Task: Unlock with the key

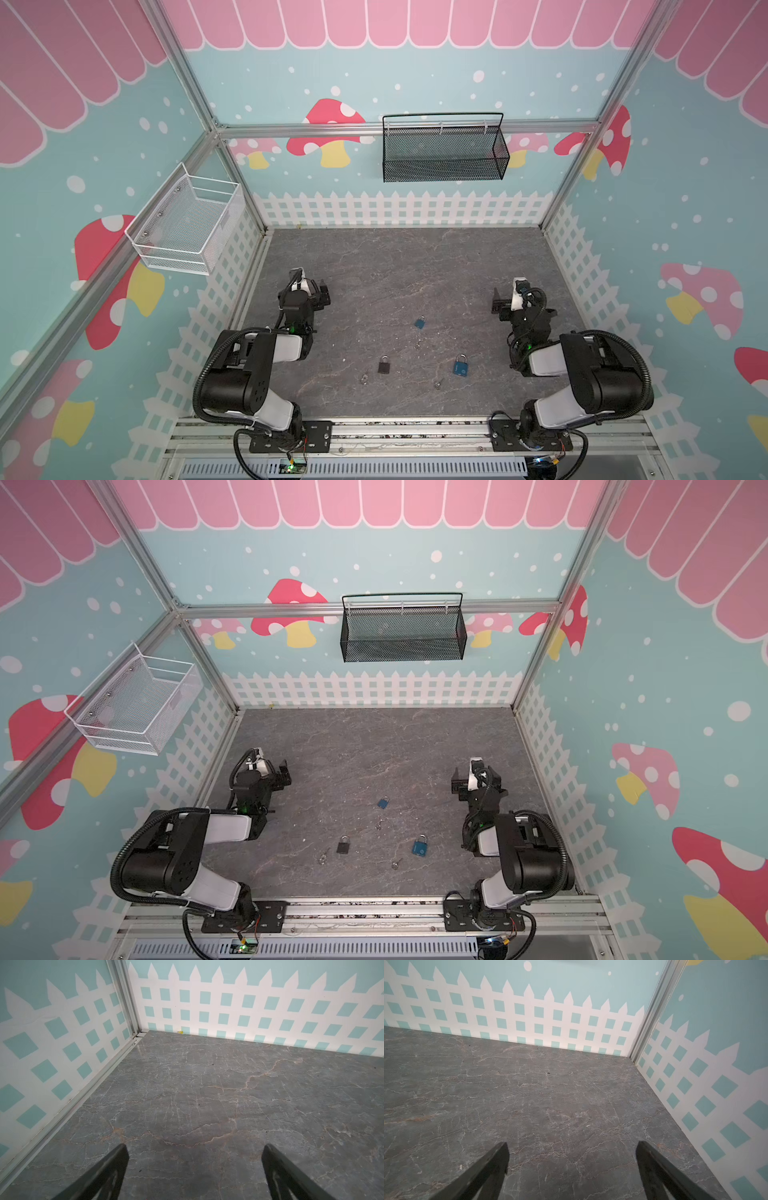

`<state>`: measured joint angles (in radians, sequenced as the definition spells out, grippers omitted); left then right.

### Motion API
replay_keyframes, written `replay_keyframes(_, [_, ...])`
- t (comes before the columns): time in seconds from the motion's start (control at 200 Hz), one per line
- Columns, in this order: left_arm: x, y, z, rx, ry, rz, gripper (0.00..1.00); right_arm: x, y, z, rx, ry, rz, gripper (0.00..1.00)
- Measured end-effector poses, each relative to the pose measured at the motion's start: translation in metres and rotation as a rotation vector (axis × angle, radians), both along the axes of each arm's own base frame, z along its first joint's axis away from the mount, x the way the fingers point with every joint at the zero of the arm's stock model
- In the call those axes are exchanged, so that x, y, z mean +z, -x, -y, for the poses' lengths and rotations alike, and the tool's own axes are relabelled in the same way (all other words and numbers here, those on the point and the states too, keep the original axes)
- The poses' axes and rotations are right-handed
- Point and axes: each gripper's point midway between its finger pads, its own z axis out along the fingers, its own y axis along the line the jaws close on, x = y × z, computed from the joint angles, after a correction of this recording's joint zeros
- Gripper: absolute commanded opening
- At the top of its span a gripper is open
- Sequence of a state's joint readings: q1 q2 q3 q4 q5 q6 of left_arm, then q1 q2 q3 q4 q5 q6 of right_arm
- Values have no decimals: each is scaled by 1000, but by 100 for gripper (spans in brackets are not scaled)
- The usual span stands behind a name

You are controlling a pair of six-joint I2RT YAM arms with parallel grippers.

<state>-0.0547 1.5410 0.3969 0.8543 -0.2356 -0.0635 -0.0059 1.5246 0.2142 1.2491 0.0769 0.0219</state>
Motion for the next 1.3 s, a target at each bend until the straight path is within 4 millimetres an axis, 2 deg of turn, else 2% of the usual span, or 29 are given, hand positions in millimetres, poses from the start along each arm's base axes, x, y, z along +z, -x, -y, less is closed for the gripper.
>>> replay_keyframes(1.131, [2, 0, -1, 7, -1, 4, 100, 0, 0, 0, 0, 0, 0, 98])
replay_keyframes(1.206, [8, 1, -2, 11, -2, 14, 100, 1, 0, 0, 0, 0, 2, 98])
replay_keyframes(1.296, [24, 5, -3, 14, -2, 43, 100, 8, 1, 1, -3, -1, 14, 98])
